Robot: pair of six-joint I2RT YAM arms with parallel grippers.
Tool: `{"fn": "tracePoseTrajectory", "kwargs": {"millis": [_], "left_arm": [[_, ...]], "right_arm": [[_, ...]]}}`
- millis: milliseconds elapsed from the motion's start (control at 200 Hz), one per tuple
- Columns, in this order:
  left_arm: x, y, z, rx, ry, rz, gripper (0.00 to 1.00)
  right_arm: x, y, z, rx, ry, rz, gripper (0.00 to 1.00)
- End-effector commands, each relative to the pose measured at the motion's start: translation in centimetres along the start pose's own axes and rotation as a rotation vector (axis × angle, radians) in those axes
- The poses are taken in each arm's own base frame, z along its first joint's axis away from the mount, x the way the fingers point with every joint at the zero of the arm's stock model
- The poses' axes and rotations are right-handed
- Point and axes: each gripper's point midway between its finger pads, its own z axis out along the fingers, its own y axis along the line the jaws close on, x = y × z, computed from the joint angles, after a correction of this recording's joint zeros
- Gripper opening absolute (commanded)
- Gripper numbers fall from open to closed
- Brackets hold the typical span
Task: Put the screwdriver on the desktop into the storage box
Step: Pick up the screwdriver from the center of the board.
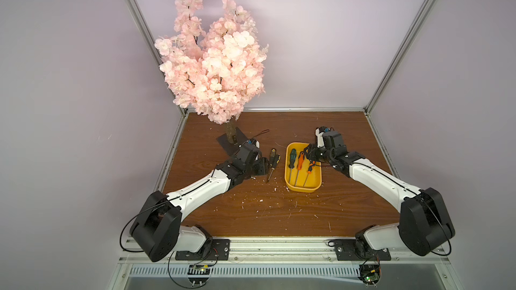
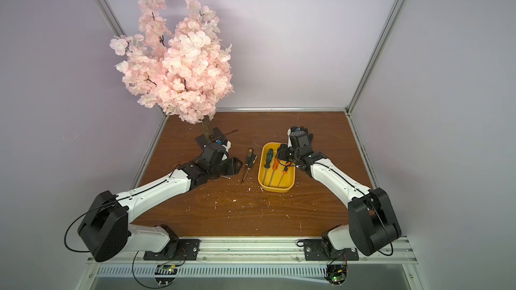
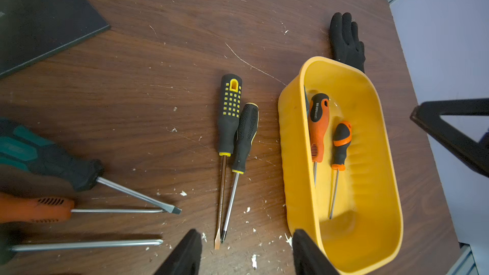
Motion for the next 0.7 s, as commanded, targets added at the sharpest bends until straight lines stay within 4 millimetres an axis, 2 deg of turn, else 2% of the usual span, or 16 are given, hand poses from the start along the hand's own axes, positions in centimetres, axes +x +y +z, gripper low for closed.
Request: {"fn": "tracePoseTrajectory", "kwargs": {"millis": [0,250,696], "left_arm": [[-0.4,-0.2,0.2,-0.021,0.004,0.016,0.58],[-0.6,0.1,2.1,-0.080,0.051,0.020,0.57],[-1.8,2.0,7.1,-0.217,0.156,0.070,0.49]], "right_arm": [[0.5,0.1,-1.1,-0.009,0.003,-0.043,0.43],[1.2,-0.5,-2.3,0.001,-0.009,-0.052,0.43],[1.9,-1.9,-4.7,0.031,-0.059,-0.050,0.43]]}}
